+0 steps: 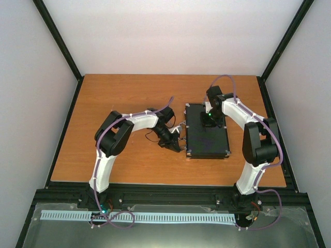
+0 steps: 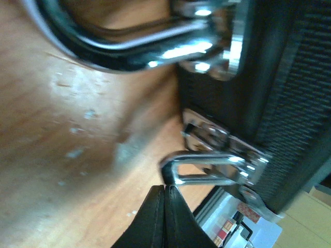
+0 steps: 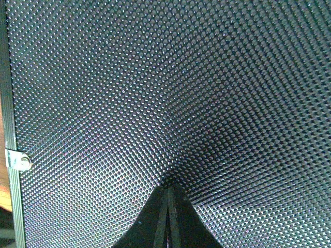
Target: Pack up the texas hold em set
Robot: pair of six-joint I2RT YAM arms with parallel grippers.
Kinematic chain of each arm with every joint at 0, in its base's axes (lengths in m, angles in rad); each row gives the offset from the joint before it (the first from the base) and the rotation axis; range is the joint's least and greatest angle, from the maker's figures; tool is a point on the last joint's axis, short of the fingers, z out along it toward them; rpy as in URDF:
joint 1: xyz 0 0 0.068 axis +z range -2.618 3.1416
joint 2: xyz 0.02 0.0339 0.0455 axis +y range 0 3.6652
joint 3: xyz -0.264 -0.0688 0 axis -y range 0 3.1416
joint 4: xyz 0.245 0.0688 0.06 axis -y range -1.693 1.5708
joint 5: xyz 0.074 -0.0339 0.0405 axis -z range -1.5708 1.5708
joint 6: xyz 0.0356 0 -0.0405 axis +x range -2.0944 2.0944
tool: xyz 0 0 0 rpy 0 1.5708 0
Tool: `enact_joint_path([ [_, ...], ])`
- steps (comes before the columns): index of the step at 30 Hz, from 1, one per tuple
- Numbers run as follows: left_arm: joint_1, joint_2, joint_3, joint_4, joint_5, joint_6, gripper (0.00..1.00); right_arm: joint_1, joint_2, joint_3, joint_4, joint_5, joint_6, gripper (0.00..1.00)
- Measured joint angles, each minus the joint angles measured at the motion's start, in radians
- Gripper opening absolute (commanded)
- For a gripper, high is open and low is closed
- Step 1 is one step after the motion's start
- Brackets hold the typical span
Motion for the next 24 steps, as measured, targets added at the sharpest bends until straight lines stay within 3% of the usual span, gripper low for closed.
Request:
enact_joint_path([
  [14, -0.001, 0.078, 0.081, -0.013, 0.010, 0.016, 0.01, 0.000, 0.000, 0.008, -0.011, 0.006, -0.003, 0.03],
  [19, 0.004, 0.018, -0.007, -0.037, -0.011, 0.049, 0.01, 0.006, -0.002, 0.010, -0.014, 0.028, -0.007, 0.03],
  [24, 0.012, -0.004, -0.048, -0.053, -0.007, 0.058, 0.01, -0.022, -0.039, -0.016, -0.014, 0.148, 0.022, 0.03],
])
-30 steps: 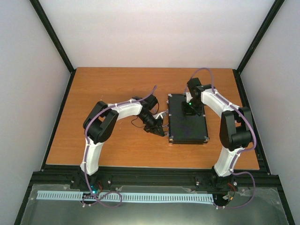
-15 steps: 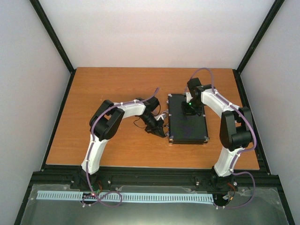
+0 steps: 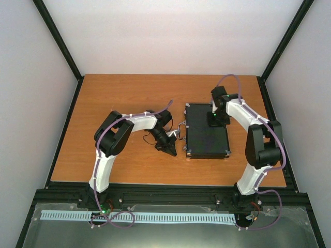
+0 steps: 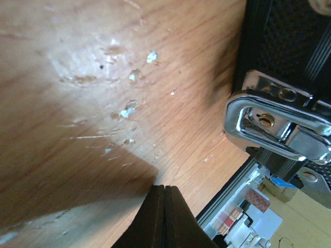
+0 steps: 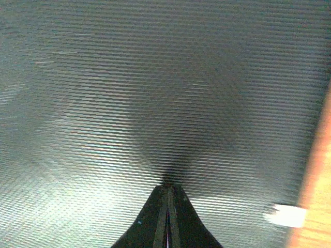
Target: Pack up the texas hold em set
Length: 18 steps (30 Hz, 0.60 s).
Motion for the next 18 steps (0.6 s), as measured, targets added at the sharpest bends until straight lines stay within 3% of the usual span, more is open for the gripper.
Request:
enact_joint_path([
  [9, 0.002, 0.008, 0.034, 0.004, -0.009, -0.008, 0.01, -0.220, -0.101, -0.084, 0.001, 0.187, 0.028, 0.03],
  [18, 0.003, 0.044, 0.103, 0.026, -0.022, -0.037, 0.01, -0.243, -0.089, -0.205, 0.018, 0.151, 0.050, 0.03],
])
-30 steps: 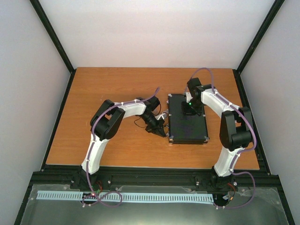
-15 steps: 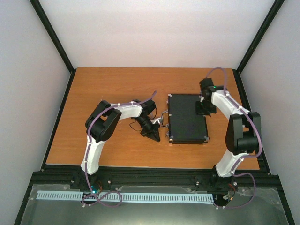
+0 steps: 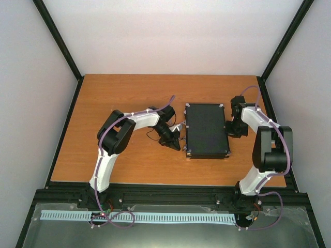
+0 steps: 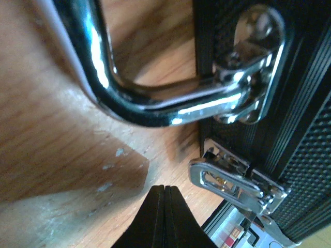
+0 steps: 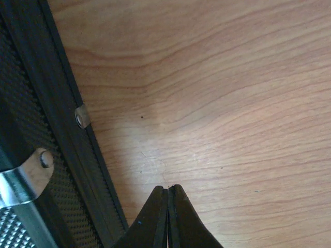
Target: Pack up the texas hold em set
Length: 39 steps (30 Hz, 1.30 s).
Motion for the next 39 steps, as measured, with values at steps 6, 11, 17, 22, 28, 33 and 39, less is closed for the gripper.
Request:
enact_joint_path([
  [6, 0.001, 0.005, 0.009, 0.031, -0.001, -0.040, 0.01, -0.001, 0.016, -0.039, 0.021, -0.061, 0.006, 0.03],
  [11, 0.001, 0.005, 0.008, 0.074, 0.014, -0.084, 0.01, -0.005, 0.016, -0.080, 0.035, -0.109, 0.016, 0.03],
  [17, 0.006, 0.005, 0.003, 0.100, 0.024, -0.117, 0.01, -0.019, 0.016, -0.115, 0.054, -0.173, 0.030, 0.03],
  [22, 0.006, 0.007, -0.018, 0.114, 0.018, -0.139, 0.01, -0.024, 0.016, -0.132, 0.066, -0.246, 0.054, 0.03],
  [28, 0.012, 0.011, -0.019, 0.112, 0.025, -0.161, 0.01, -0.025, 0.016, -0.135, 0.077, -0.272, 0.087, 0.03],
  [33, 0.016, 0.026, 0.005, 0.089, 0.031, -0.175, 0.01, -0.022, 0.017, -0.135, 0.090, -0.276, 0.109, 0.03],
  [39, 0.024, 0.051, 0.066, 0.033, 0.009, -0.168, 0.01, 0.002, 0.019, -0.129, 0.093, -0.285, 0.126, 0.03],
])
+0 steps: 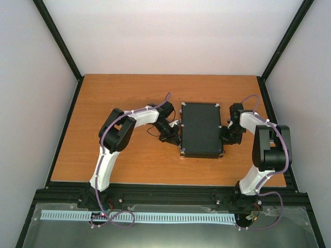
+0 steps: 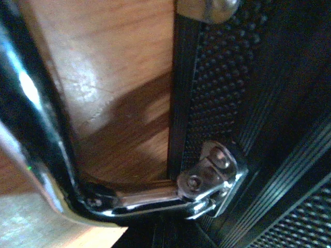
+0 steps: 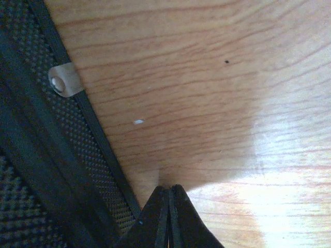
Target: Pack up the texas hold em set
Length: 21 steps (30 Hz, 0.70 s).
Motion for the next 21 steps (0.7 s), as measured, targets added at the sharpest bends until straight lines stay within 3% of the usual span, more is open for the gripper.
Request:
enact_joint_path([
  [2, 0.000, 0.003, 0.024, -0.034, -0.028, 0.021, 0.05, 0.009, 0.001, 0.009, -0.008, 0.008, 0.002, 0.03],
  [3, -0.001, 0.002, 0.029, -0.042, -0.042, 0.031, 0.12, 0.016, 0.002, 0.019, -0.016, 0.013, 0.001, 0.03],
  [8, 0.009, -0.034, 0.037, -0.105, -0.095, 0.105, 0.88, 0.035, 0.004, 0.089, -0.042, 0.058, -0.011, 0.05],
  [9, 0.012, -0.050, 0.037, -0.126, -0.113, 0.123, 0.98, 0.035, 0.004, 0.103, -0.043, 0.068, -0.012, 0.06],
  [11, 0.021, -0.077, 0.037, -0.158, -0.138, 0.152, 1.00, 0.036, 0.004, 0.126, -0.044, 0.079, -0.016, 0.08],
  [13, 0.030, -0.102, 0.037, -0.174, -0.160, 0.177, 1.00, 0.037, 0.008, 0.149, -0.045, 0.085, -0.018, 0.18],
  [14, 0.034, -0.112, 0.037, -0.174, -0.165, 0.188, 1.00, 0.038, 0.011, 0.159, -0.044, 0.089, -0.019, 0.32],
  [15, 0.038, -0.123, 0.038, -0.179, -0.171, 0.201, 1.00, 0.039, 0.014, 0.168, -0.045, 0.095, -0.021, 0.55],
  [16, 0.042, -0.132, 0.040, -0.185, -0.177, 0.210, 1.00, 0.040, 0.016, 0.178, -0.046, 0.102, -0.024, 0.68],
  [17, 0.045, -0.145, 0.043, -0.196, -0.188, 0.224, 1.00, 0.040, 0.017, 0.192, -0.049, 0.113, -0.035, 0.89],
  [18, 0.046, -0.156, 0.045, -0.203, -0.196, 0.233, 1.00, 0.040, 0.017, 0.201, -0.050, 0.122, -0.039, 0.99],
  [21, 0.060, -0.196, 0.063, -0.243, -0.235, 0.266, 1.00, 0.042, 0.010, 0.238, -0.065, 0.151, -0.068, 1.00],
])
